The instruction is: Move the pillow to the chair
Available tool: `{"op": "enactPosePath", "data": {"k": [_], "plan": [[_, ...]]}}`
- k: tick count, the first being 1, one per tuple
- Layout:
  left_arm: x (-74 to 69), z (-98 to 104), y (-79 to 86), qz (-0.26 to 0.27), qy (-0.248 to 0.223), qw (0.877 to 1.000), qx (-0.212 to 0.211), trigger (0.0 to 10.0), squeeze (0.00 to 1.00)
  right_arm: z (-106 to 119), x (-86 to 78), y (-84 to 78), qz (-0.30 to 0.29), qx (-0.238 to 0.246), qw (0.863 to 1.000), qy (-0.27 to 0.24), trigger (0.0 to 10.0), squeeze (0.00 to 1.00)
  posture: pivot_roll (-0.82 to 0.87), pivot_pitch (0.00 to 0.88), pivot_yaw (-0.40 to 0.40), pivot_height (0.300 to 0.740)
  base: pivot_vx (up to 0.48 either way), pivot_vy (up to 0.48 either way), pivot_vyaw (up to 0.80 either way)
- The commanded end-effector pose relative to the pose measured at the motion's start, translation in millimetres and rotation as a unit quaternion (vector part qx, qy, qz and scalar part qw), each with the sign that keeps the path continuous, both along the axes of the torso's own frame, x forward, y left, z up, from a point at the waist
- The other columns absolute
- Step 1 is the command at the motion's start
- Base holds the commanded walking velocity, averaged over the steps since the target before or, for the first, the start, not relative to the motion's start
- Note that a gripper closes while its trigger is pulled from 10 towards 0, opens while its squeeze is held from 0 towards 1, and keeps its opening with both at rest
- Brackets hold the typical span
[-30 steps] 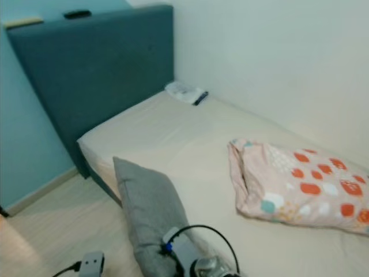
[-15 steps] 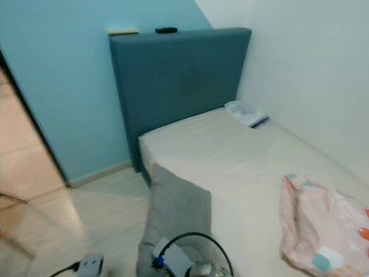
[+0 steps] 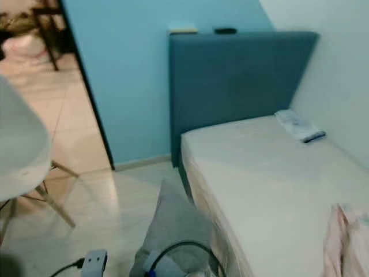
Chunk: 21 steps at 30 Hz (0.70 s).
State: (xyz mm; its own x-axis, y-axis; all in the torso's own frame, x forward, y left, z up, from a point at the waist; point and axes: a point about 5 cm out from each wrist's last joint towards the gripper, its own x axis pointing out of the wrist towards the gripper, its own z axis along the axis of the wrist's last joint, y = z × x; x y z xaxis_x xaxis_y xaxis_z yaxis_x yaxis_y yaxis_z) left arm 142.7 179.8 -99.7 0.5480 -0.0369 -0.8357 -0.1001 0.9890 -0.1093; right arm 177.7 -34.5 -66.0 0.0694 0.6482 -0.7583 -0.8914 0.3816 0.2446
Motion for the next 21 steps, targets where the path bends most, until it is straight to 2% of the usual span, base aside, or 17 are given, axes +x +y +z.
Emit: {"op": "enactPosePath", "data": {"k": [1,7,11,16,18,19,20,21], "plan": [[-1.8,-1,-2.3,-0.005,0.005,1.0,-0.001,10.0,0.0,0,-11.9,14.9,0.019,0.023,0.999,0.013,10.0,0.0,0.1,0.027,-0.096,0.737,0.0,0.0,0.79],[-0.4,-1,-2.7,-0.005,0.004,1.0,-0.002,10.0,0.0,-2,-14.7,14.7,0.011,0.018,1.0,0.015,10.0,0.0,0.1,0.022,-0.099,0.737,0.0,0.0,0.79],[-0.4,-1,-3.1,-0.009,0.005,1.0,-0.003,10.0,0.0,-6,-7.7,5.8,-0.014,-0.039,0.999,-0.019,10.0,0.0,0.1,0.02,-0.102,0.737,0.0,0.0,0.79],[0.1,-1,-3.3,-0.009,0.005,1.0,-0.004,10.0,0.0,-9,-4.9,0.6,-0.052,-0.082,0.994,-0.046,10.0,0.0,0.1,0.017,-0.11,0.737,0.0,0.0,0.79],[0.2,0,-3.3,-0.005,0.004,1.0,-0.004,10.0,0.0,-7,18.4,-39.7,-0.085,-0.128,0.986,-0.065,10.0,0.0,0.11,0.009,-0.118,0.737,0.0,0.0,0.79],[0.2,0,-3.3,-0.005,0.004,1.0,-0.004,10.0,0.0,-7,18.4,-39.7,-0.085,-0.128,0.986,-0.065,10.0,0.0,0.11,0.009,-0.118,0.737,0.0,0.0,0.79],[0.4,0,-3.4,0.0,0.003,1.0,-0.005,10.0,0.0,-6,29.5,-70.7,-0.111,-0.177,0.975,-0.078,10.0,0.0,0.12,0.006,-0.123,0.737,0.0,0.0,0.79],[0.4,0,-3.4,0.0,0.003,1.0,-0.005,10.0,0.0,-6,29.5,-70.7,-0.111,-0.177,0.975,-0.078,10.0,0.0,0.12,0.006,-0.123,0.737,0.0,0.0,0.79]]}}
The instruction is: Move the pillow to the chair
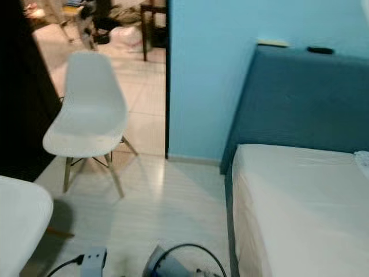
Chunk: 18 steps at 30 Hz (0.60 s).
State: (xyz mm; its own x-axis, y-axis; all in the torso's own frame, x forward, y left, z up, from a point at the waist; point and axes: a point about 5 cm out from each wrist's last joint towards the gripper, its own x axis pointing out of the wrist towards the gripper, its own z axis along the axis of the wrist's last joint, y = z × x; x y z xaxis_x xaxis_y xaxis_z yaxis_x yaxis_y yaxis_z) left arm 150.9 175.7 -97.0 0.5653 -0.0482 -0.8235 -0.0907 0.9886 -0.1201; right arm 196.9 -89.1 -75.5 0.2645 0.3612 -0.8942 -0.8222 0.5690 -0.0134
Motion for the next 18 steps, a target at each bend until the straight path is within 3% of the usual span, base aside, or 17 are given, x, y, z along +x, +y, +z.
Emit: {"op": "enactPosePath", "data": {"k": [1,5,9,14,15,18], "plan": [[-7.7,-3,0.6,0.005,0.013,1.0,0.0,10.0,0.0,2,10.7,-22.4,-0.031,-0.039,0.999,-0.02,10.0,0.0,0.12,0.006,-0.124,0.737,0.0,0.0,0.79],[-8.1,-3,0.1,0.006,0.013,1.0,-0.001,10.0,0.0,0,11.4,-49.3,-0.084,-0.112,0.989,-0.055,10.0,0.0,0.13,0.012,-0.127,0.737,0.0,0.0,0.8],[-9.0,-3,0.0,0.011,0.013,1.0,-0.003,10.0,0.0,1,13.2,-67.1,-0.15,-0.134,0.977,-0.071,10.0,0.0,0.12,0.017,-0.125,0.737,0.0,0.0,0.8],[-9.8,-4,-0.3,0.013,0.013,1.0,-0.004,10.0,0.0,-2,7.9,-61.5,-0.163,-0.107,0.98,-0.041,10.0,0.0,0.12,0.019,-0.124,0.737,0.0,0.0,0.8],[-10.2,-4,-0.7,0.012,0.013,1.0,-0.005,10.0,0.0,-8,-3.8,-49.2,-0.133,-0.084,0.988,-0.002,10.0,0.0,0.13,0.022,-0.127,0.737,0.0,0.0,0.8],[-11.1,-4,-0.9,0.012,0.014,1.0,-0.005,10.0,0.0,-12,-13.3,-43.6,-0.116,-0.075,0.99,0.02,10.0,0.0,0.13,0.024,-0.128,0.737,0.0,0.0,0.8]]}}
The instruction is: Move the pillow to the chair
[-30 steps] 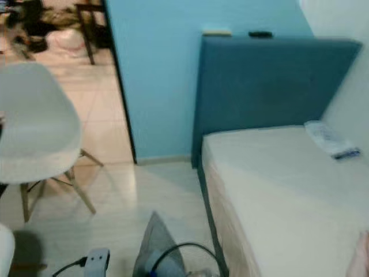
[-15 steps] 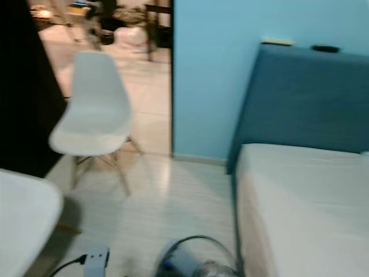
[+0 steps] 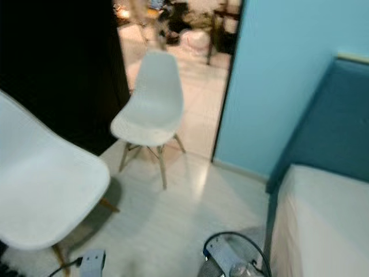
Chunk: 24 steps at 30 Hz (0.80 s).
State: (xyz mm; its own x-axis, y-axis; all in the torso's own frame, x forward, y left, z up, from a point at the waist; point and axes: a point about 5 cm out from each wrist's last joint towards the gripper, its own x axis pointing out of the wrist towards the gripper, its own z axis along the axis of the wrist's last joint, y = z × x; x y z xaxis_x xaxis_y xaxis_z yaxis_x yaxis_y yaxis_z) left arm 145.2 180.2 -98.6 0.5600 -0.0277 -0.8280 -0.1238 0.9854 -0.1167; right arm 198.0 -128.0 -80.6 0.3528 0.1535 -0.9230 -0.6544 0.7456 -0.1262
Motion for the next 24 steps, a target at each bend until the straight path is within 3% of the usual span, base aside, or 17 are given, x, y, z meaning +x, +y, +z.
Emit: {"op": "enactPosePath", "data": {"k": [1,12,15,17,24], "plan": [[-5.7,-3,-5.4,-0.003,0.01,1.0,-0.007,10.0,0.0,-7,-15.3,-5.1,0.006,-0.001,0.999,0.034,10.0,0.0,0.13,0.024,-0.128,0.737,0.0,0.0,0.8],[-7.1,-3,-5.1,-0.003,0.006,1.0,-0.004,10.0,0.0,-5,-10.1,-11.8,-0.006,-0.009,1.0,-0.002,10.0,0.0,0.13,0.033,-0.129,0.737,0.0,0.0,0.79],[-7.7,-3,-5.4,-0.009,0.006,1.0,-0.003,10.0,0.0,-1,-0.1,-9.8,-0.019,-0.011,0.999,-0.033,10.0,0.0,0.13,0.036,-0.127,0.737,0.162,0.0,0.0],[-8.3,-3,-5.7,-0.013,0.008,1.0,-0.003,10.0,0.0,4,9.1,-4.3,-0.039,0.012,0.998,-0.053,10.0,0.0,0.12,0.037,-0.125,0.737,0.279,0.0,0.0],[-9.5,-4,-6.5,-0.021,0.011,1.0,-0.005,10.0,0.0,15,26.2,6.3,-0.064,0.047,0.993,-0.083,10.0,0.0,0.12,0.038,-0.121,0.737,0.33,0.0,0.0]]}}
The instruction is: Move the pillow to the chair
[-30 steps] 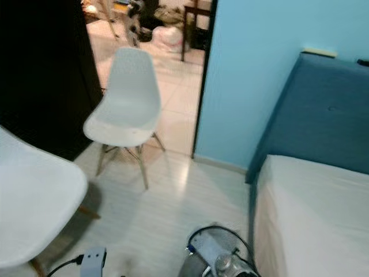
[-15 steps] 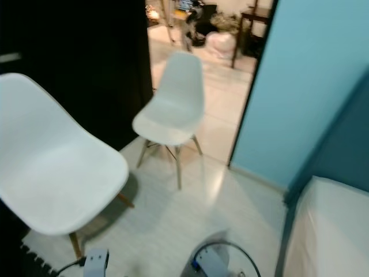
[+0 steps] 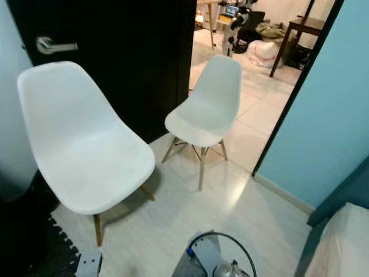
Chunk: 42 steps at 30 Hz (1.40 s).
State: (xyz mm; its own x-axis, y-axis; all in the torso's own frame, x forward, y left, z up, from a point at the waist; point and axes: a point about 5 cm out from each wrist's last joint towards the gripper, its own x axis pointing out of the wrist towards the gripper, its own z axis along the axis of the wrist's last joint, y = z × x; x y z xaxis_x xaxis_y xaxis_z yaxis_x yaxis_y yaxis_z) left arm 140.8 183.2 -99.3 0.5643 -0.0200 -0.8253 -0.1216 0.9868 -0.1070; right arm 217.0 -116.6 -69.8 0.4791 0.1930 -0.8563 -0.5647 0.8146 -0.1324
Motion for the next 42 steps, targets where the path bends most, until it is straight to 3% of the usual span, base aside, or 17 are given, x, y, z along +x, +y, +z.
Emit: {"op": "enactPosePath", "data": {"k": [1,15,16,18,22,23,24,25,27,28,30,34,35,36,37,38,42], "plan": [[-5.4,-3,-9.8,-0.023,0.015,1.0,-0.01,10.0,0.0,7,12.1,-1.4,-0.026,0.016,0.999,-0.028,10.0,0.0,0.12,0.038,-0.119,0.737,0.48,0.0,0.0],[-8.2,-4,-10.2,-0.03,0.021,0.999,-0.01,10.0,0.0,31,40.6,23.8,-0.051,0.114,0.989,-0.079,10.0,0.0,0.12,0.046,-0.117,0.737,0.48,0.0,-0.49],[-8.4,-4,-10.4,-0.031,0.021,0.999,-0.01,10.0,0.0,39,48.5,31.1,-0.06,0.153,0.982,-0.089,10.0,0.0,0.12,0.047,-0.117,0.737,0.48,0.0,0.0],[-8.7,-4,-10.7,-0.032,0.022,0.999,-0.011,10.0,0.0,66,70.2,50.7,-0.072,0.284,0.95,-0.109,10.0,0.0,0.12,0.048,-0.113,0.737,0.48,0.0,0.0],[-9.0,-5,-10.8,-0.033,0.022,0.999,-0.011,10.0,0.0,85,83.4,59.9,-0.06,0.355,0.925,-0.122,10.0,0.0,0.12,0.049,-0.113,0.737,0.48,0.0,0.0],[-9.1,-5,-10.8,-0.033,0.022,0.999,-0.011,10.0,0.0,105,97.0,63.9,-0.08,0.445,0.884,-0.122,10.0,0.0,0.12,0.048,-0.111,0.737,0.48,0.0,0.0],[-9.1,-5,-10.9,-0.034,0.023,0.999,-0.012,10.0,0.0,132,112.7,65.3,-0.088,0.553,0.82,-0.12,10.0,0.0,0.12,0.052,-0.113,0.737,0.48,0.0,0.0],[-9.1,-5,-10.9,-0.034,0.023,0.999,-0.012,10.0,0.0,132,112.7,65.3,-0.088,0.553,0.82,-0.12,10.0,0.0,0.12,0.052,-0.113,0.737,0.48,0.0,0.0],[-9.0,-5,-11.4,-0.034,0.023,0.999,-0.013,10.0,0.0,180,133.0,61.6,-0.056,0.704,0.697,-0.126,10.0,0.0,0.12,0.052,-0.113,0.737,0.48,0.0,0.0],[-9.1,-5,-11.6,-0.034,0.023,0.999,-0.013,10.0,0.0,194,137.1,59.3,-0.035,0.738,0.662,-0.129,10.0,0.0,0.12,0.052,-0.113,0.737,0.48,0.0,0.0],[-9.1,-5,-11.9,-0.034,0.023,0.999,-0.013,10.0,0.0,212,142.2,57.0,-0.002,0.763,0.631,-0.14,10.0,0.0,0.11,0.053,-0.112,0.737,0.48,0.0,0.0],[-9.3,-5,-12.4,-0.035,0.024,0.999,-0.014,10.0,0.0,222,144.7,65.7,0.03,0.744,0.65,-0.155,10.0,0.0,0.11,0.053,-0.113,0.737,0.48,0.0,0.0],[-9.5,-5,-12.7,-0.035,0.024,0.999,-0.015,10.0,0.0,218,143.7,76.4,0.042,0.701,0.691,-0.169,10.0,0.0,0.11,0.054,-0.114,0.737,0.48,0.0,0.0],[-9.6,-5,-13.0,-0.035,0.024,0.999,-0.015,10.0,0.0,214,142.3,83.1,0.043,0.675,0.717,-0.172,10.0,0.0,0.11,0.053,-0.116,0.737,0.48,0.0,0.0],[-9.6,-5,-13.0,-0.035,0.024,0.999,-0.015,10.0,0.0,214,142.3,83.1,0.043,0.675,0.717,-0.172,10.0,0.0,0.11,0.053,-0.116,0.737,0.48,0.0,0.0],[-9.7,-5,-13.3,-0.034,0.024,0.999,-0.016,10.0,0.0,206,138.5,93.2,0.049,0.637,0.748,-0.176,10.0,0.0,0.12,0.054,-0.116,0.737,0.48,0.0,0.0],[-9.8,-5,-13.5,-0.033,0.024,0.999,-0.018,10.0,0.0,201,133.6,100.1,0.056,0.634,0.753,-0.166,10.0,0.0,0.12,0.054,-0.117,0.737,0.48,0.0,0.0]]}}
